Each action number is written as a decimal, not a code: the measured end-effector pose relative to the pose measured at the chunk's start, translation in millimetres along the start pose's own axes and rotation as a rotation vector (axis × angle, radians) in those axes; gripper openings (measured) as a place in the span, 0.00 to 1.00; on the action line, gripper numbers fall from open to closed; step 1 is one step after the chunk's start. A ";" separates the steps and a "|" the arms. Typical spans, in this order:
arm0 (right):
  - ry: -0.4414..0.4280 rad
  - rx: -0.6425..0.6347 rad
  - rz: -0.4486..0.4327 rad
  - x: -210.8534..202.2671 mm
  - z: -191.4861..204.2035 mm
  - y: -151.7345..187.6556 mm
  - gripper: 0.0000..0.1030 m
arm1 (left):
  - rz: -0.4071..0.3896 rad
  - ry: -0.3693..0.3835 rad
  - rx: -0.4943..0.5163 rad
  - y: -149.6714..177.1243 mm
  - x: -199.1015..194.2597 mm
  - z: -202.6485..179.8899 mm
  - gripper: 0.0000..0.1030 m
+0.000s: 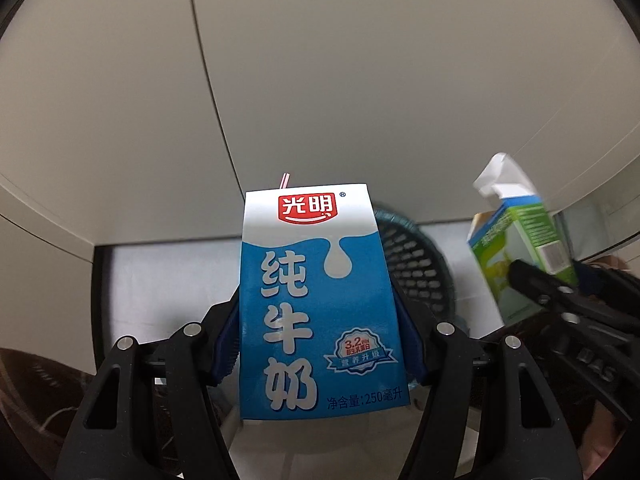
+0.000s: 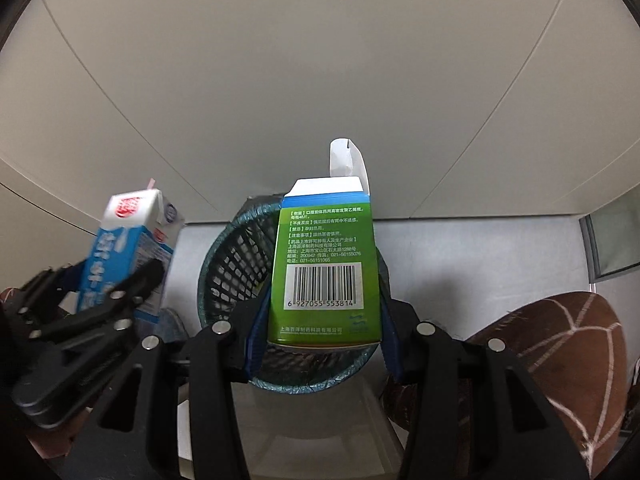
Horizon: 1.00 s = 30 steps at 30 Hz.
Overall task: Collect trash
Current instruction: 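Lift the milk carton and green box and carry both down over the wastebasket, then open the left tool to drop the milk carton while the right tool releases the green box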
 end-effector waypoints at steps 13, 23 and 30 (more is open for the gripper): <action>-0.003 0.038 0.148 37.5 5.7 19.7 0.43 | 0.094 0.107 -0.011 10.2 49.3 2.4 0.62; -0.011 0.101 0.177 40.7 -13.1 5.7 0.43 | 0.093 0.081 -0.031 8.8 45.1 -5.4 0.75; -0.049 0.078 0.203 48.4 -6.4 7.2 0.44 | 0.070 0.005 -0.122 2.5 35.8 16.1 0.94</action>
Point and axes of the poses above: each gripper's, at about its wrist camera, not at the fingertips, and x roughly the way its jaws point, z to its left, y to its underside, the point moved 7 cm from there along x, roughly the way its jaws point, and after that the axes turned 14 degrees about x, right-handed, at the moved point
